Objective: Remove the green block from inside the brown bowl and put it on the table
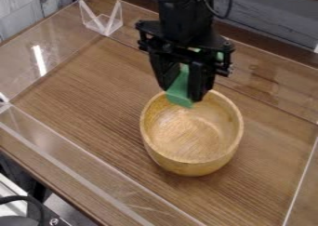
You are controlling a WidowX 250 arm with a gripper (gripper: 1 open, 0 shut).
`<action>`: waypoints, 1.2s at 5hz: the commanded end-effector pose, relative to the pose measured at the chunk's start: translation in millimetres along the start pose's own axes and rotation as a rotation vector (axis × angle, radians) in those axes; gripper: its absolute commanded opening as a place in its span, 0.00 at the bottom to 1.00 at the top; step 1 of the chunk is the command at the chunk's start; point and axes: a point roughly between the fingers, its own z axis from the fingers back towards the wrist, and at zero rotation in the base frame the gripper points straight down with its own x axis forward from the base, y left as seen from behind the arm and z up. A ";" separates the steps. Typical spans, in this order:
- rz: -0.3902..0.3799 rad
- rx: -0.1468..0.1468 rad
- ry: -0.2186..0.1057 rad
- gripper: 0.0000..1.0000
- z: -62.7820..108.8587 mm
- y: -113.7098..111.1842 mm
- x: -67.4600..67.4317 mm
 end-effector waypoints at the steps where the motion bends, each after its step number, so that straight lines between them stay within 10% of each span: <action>1: -0.007 0.004 -0.055 0.00 9.6 -0.1 2.4; 6: -0.029 0.014 -0.073 0.00 1.9 19.8 -3.9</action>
